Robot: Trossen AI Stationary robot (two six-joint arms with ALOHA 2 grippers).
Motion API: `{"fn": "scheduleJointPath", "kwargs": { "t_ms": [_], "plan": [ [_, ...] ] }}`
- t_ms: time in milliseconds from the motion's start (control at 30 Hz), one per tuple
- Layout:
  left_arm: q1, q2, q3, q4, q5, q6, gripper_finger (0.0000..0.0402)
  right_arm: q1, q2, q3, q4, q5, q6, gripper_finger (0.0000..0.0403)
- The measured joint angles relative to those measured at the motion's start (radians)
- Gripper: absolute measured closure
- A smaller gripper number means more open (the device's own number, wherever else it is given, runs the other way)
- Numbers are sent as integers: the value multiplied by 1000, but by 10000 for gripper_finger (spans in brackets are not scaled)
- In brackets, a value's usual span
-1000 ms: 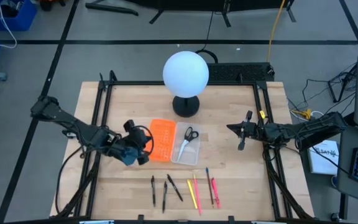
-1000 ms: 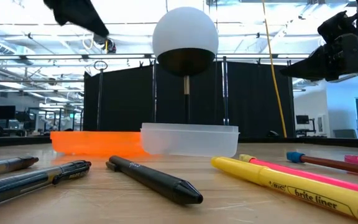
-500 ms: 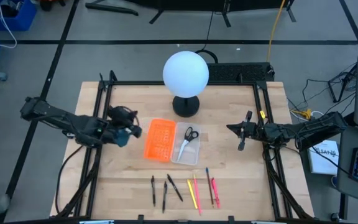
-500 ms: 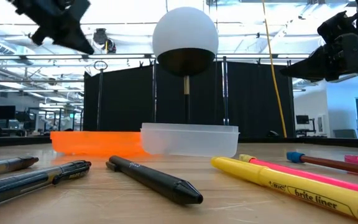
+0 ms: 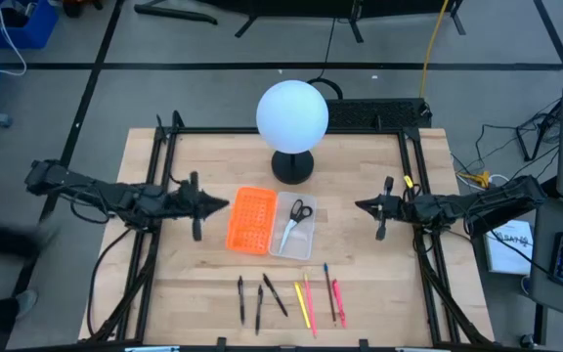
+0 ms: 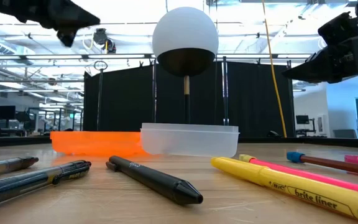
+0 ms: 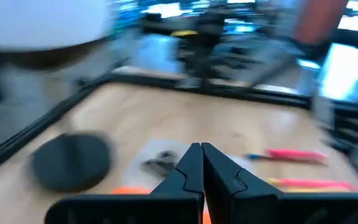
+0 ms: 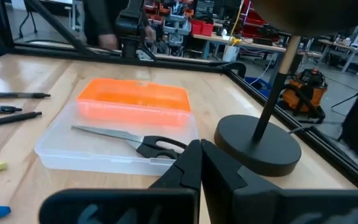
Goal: Pick & place school supplies into a supply box
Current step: Put the pink pen into the supply box
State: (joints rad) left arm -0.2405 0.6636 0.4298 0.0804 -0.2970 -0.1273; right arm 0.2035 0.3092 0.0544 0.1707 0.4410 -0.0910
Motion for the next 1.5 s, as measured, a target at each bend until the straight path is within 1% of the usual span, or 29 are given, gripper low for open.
{"fn": "scheduleJointPath", "kwargs": {
  "t_ms": [67,100,200,233,300,400,500,600,667,733,800,867,1033,1167,1233,1300,1433,1500],
  "plan": [
    [14,0,-20,40,122,96,397,0,0,0,1,-1,19,403],
    [20,1,-27,40,149,143,396,0,0,0,4,-1,42,403],
    [52,0,-52,46,151,234,398,0,0,0,44,-6,80,403],
    [65,-6,-66,53,169,269,399,0,0,0,58,-24,82,403],
    [85,-23,-105,67,237,366,398,0,0,0,97,-80,80,403],
    [130,-78,-182,128,300,451,399,0,0,0,221,-152,60,403],
    [198,-157,-236,188,361,422,398,0,0,0,299,-159,12,403],
    [275,-219,-284,187,417,340,399,0,0,0,300,-158,-4,403],
    [328,-237,-308,201,470,289,398,0,2,0,291,-158,10,403],
    [374,-244,-338,225,548,252,399,0,11,0,289,-157,35,403],
    [410,-242,-373,305,629,228,399,0,15,0,301,-157,58,403],
    [437,-238,-416,395,664,202,397,0,16,0,322,-157,64,403],
    [470,-238,-416,400,659,120,395,1,21,0,293,-156,87,403],
    [473,-238,-416,397,577,72,398,1,44,0,281,-141,99,403],
    [473,-238,-416,396,514,75,393,1,65,11,270,-127,154,403],
    [473,-238,-416,396,427,112,382,2,104,49,175,-128,208,403],
    [473,-238,-415,400,221,173,365,34,251,234,5,-128,368,403],
    [473,-238,-415,386,143,181,362,69,368,338,-79,-133,447,403]
  ]
}}
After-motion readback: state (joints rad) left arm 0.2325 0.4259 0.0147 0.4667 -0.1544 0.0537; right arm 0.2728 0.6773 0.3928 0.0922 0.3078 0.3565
